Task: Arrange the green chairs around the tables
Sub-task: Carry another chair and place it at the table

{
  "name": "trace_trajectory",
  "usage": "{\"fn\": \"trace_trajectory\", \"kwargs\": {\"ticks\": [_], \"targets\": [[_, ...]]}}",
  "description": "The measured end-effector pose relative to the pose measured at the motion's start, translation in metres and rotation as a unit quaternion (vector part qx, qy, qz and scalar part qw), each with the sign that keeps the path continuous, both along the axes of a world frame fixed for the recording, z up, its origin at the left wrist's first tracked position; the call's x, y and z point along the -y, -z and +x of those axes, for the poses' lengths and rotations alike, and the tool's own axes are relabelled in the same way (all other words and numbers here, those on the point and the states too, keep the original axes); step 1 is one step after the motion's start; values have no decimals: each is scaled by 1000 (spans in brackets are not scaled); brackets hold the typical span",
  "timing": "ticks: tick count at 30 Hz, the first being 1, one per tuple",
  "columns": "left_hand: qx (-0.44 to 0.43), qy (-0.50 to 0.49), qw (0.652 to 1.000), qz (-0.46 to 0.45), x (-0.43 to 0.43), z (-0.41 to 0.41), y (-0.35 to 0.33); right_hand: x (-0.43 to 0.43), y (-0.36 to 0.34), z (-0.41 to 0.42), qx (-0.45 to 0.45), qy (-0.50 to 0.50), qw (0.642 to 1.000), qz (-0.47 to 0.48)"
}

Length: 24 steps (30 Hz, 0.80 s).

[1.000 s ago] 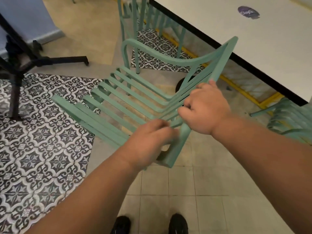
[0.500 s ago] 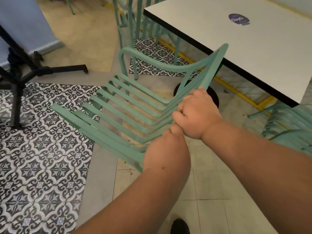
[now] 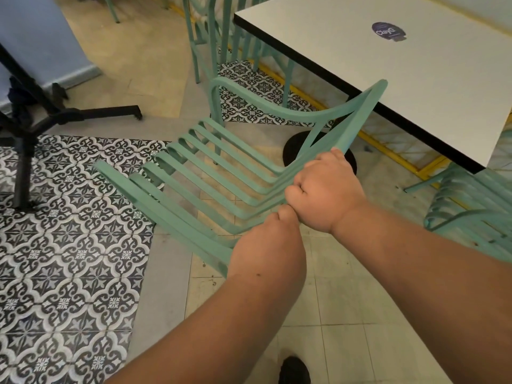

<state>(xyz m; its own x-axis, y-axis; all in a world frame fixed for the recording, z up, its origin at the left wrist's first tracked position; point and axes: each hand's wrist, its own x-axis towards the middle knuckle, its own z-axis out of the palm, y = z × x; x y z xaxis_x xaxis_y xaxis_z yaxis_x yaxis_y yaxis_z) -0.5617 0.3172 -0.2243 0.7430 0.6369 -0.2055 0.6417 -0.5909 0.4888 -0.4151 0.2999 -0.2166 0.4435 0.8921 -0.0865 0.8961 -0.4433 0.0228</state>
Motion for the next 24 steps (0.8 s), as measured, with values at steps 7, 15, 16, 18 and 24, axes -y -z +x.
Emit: {"fn": "trace_trajectory", "kwargs": {"ticks": [7,15,16,18,24], "targets": [[-22,23,999,30,-2,-9,3,10,-3,-7,-7,20,1000,-13],[-32,61,995,78,-31,-49,8,5,-2,-30,-47,-12,999,4],[-31,68,994,79,-37,-56,7,3,-1,-33,-49,-19,999,11],[-28,83,992,90,-50,-70,3,-3,2,-40,-49,-37,998,23],[-27,123,984,125,-86,-101,-1,-18,6,-59,-42,-73,994,64]]}}
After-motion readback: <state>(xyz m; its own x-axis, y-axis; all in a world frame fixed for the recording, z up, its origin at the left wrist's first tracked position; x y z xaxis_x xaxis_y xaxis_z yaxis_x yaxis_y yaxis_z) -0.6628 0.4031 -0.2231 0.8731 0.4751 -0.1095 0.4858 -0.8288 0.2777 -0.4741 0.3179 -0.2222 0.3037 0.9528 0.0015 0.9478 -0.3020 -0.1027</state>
